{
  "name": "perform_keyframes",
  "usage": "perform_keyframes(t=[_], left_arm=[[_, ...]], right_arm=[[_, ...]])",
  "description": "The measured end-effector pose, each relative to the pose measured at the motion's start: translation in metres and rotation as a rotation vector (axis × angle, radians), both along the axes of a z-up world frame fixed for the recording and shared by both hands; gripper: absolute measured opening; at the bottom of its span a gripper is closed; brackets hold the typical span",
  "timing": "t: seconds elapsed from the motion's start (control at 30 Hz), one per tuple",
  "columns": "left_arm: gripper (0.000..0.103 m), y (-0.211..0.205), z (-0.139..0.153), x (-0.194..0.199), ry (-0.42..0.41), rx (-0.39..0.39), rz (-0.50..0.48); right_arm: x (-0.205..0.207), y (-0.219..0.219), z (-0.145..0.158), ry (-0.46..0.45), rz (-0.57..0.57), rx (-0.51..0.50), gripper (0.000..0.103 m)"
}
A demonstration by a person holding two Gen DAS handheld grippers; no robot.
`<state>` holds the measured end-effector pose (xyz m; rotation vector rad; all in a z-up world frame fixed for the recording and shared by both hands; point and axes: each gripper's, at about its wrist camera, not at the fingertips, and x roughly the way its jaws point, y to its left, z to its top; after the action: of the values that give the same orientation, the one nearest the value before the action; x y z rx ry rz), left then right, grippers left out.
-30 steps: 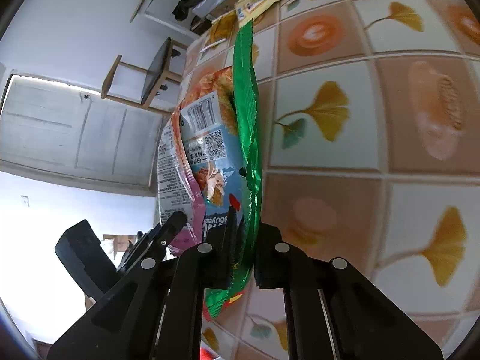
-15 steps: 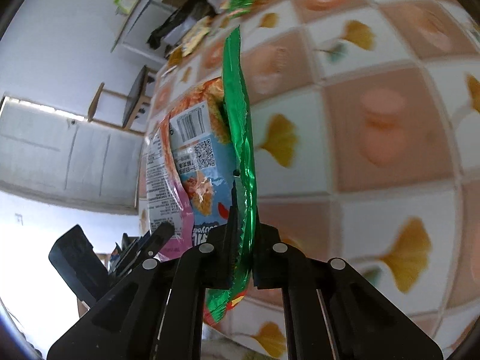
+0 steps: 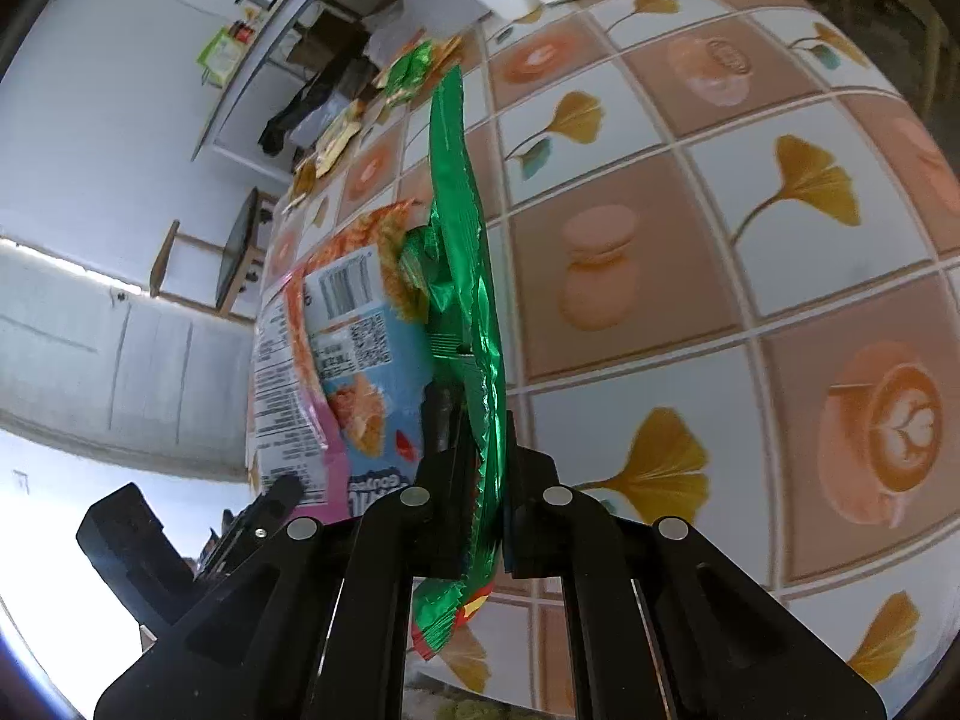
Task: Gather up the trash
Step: 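Grasp the pink snack bag with the left gripper while the right gripper grasps the green bag, then lift the pink bag and green bag and carry them toward the blue wastebasket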
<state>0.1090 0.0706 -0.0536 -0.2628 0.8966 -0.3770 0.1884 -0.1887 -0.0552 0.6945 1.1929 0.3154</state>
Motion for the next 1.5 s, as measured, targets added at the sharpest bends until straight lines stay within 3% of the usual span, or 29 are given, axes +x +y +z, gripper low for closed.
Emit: perform_keyframes(t=[0.37, 0.73, 1.5], left_arm=[[0.012, 0.013, 0.01, 0.004, -0.033, -0.088, 0.039], [0.01, 0.034, 0.024, 0.011, -0.093, -0.203, 0.085], [0.01, 0.044, 0.042, 0.011, -0.161, -0.275, 0.084]], right_arm=[[-0.004, -0.024, -0.001, -0.018, -0.092, -0.008, 0.005], [-0.012, -0.041, 0.006, -0.041, -0.132, -0.017, 0.005], [-0.034, -0.075, 0.029, -0.096, -0.217, -0.031, 0.005]])
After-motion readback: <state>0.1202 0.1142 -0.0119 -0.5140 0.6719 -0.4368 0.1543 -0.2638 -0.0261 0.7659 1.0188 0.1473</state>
